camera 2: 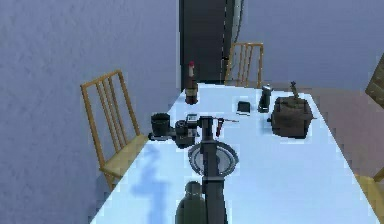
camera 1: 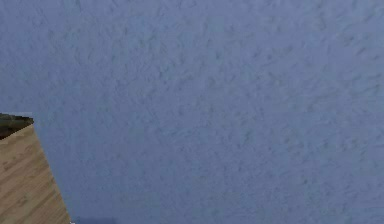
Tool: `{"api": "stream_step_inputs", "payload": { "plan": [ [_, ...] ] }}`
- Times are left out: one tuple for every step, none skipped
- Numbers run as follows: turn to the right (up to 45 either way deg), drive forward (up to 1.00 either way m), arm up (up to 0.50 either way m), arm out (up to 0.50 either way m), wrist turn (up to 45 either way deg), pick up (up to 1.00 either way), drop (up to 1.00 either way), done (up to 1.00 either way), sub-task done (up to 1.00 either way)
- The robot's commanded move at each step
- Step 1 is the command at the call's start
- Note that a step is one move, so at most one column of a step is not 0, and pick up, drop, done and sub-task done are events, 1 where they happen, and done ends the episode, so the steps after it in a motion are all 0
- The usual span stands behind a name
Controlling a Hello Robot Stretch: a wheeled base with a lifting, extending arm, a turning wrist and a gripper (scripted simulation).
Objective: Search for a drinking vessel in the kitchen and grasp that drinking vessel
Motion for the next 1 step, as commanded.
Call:
{"api": "stream_step_inputs", "payload": {
  "plan": [
    [0.0,0.00,0.00,0.00,0.0,0.00,0.00,1.00,0.00]
  ]
}}
